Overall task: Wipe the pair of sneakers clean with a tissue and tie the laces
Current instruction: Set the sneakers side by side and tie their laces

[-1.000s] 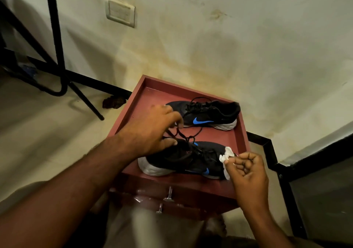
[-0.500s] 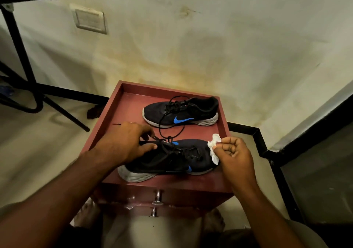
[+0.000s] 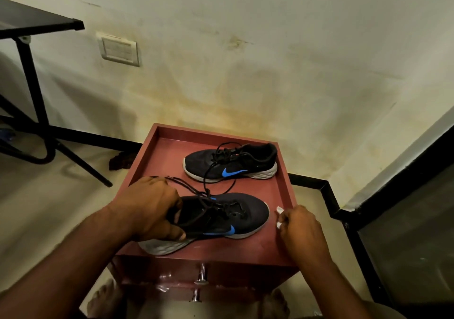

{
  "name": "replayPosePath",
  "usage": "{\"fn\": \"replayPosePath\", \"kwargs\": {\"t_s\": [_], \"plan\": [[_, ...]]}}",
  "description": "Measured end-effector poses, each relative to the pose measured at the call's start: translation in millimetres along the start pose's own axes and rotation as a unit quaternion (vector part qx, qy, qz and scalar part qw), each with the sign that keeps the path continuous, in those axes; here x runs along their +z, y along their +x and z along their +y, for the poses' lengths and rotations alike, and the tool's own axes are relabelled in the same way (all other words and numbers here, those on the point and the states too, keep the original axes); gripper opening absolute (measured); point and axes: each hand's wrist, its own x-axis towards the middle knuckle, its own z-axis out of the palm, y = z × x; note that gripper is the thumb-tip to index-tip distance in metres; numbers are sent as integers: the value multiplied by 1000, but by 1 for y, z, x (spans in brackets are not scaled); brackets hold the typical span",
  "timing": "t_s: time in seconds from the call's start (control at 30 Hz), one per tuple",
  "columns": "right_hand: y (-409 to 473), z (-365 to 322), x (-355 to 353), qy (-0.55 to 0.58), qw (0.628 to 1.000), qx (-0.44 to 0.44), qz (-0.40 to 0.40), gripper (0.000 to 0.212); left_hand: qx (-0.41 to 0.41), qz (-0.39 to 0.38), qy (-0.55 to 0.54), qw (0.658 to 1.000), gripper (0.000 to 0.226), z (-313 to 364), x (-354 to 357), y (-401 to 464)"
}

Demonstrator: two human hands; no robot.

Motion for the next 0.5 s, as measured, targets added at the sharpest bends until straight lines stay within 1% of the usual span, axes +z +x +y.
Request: {"fn": "replayPosePath", "kwargs": {"t_s": [0.03, 0.07, 0.13, 0.17, 0.2, 0.23, 0.27, 0.3, 0.33, 0.37, 0.4, 0.43, 0.5], "plan": [[-5, -4, 1, -47, 999, -17, -9, 29, -7, 4, 3, 1000, 47, -4, -2, -3], [-11, -8, 1, -89, 995, -54, 2, 29, -12, 7, 7, 1000, 46, -8, -3, -5], [-20, -17, -8, -129, 979, -144, 66, 29, -7, 18, 10, 1000, 46, -12, -4, -9], [-18, -25, -15, -124, 970, -182, 107, 29, 3, 39, -8, 999, 45, -14, -4, -11], [-10, -34, -21, -107, 960, -216, 141, 28, 22, 77, -43, 996, 41, -15, -5, -12], [6, -43, -26, -91, 952, -244, 163, 32, 45, 134, -81, 987, 38, -17, -5, -13], [25, -53, -32, -76, 950, -256, 161, 42, 62, 192, -113, 973, 36, -19, -6, -14], [45, -62, -39, -71, 952, -264, 136, 55, 69, 236, -138, 960, 35, -22, -8, -17], [62, -70, -44, -86, 958, -259, 91, 66, 70, 265, -158, 949, 35, -27, -9, -19], [77, -76, -47, -110, 961, -250, 48, 72, 63, 288, -174, 940, 35, -32, -10, -20], [89, -82, -48, -141, 960, -243, 19, 71, 51, 309, -189, 931, 36, -37, -10, -21], [98, -85, -48, -169, 955, -243, 10, 62, 37, 329, -207, 921, 37, -41, -10, -23], [100, -89, -53, -226, 941, -250, 29, 38, 4, 369, -238, 898, 38, -43, -10, -24]]}}
